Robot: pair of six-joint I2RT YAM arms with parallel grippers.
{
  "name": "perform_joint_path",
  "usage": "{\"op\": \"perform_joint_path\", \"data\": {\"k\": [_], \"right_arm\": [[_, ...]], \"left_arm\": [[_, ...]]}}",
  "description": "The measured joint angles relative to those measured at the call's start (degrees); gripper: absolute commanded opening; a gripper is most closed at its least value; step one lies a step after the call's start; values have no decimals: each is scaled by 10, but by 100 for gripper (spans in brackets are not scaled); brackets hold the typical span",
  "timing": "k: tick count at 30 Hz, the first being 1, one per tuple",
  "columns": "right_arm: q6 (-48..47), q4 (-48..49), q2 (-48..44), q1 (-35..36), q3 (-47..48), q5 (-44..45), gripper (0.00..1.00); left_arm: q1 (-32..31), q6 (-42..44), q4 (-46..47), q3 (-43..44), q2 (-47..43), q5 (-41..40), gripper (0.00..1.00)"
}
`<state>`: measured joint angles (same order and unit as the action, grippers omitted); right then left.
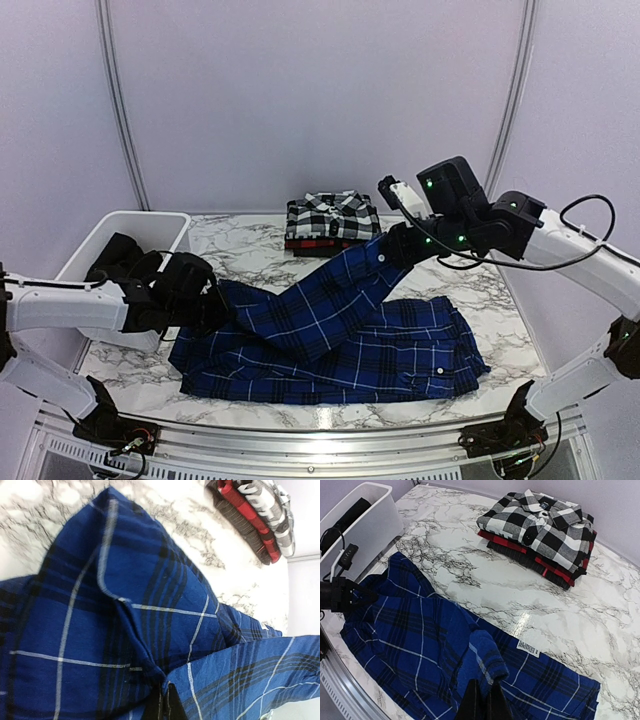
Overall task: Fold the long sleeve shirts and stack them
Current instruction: Fold the 1/3-folded shirt at the center of the board.
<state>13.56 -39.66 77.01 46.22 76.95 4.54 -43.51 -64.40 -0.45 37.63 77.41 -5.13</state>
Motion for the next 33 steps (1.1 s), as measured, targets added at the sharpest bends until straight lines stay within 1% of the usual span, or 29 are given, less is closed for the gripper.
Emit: {"op": "perform_joint_path", "data": {"k": [3,6,9,14,17,20,25,33], "right_arm": [[3,-7,0,-2,-1,2,0],[10,-4,0,-3,-16,3,0],[20,2,0,-3,-55,4,0],[44,18,5,-8,-133,16,0],[59,29,19,-16,-175,32,0],[67,33,39,-24,-196,47,0],[70,33,59,-26,-182,74,0],[30,19,81,-37,-73,107,0]], "left_arm": [[0,21,-35,5,-38,-17,0],[3,39,-59,6,-55,-23,0],[8,55,-74,6,-46,-20,0],[9,73,-83,5,-8,7,0],[9,83,-85,5,2,29,0],[9,92,-86,6,2,54,0],[7,96,-104,18,-8,98,0],[5,92,-127,53,-50,139,0]]}}
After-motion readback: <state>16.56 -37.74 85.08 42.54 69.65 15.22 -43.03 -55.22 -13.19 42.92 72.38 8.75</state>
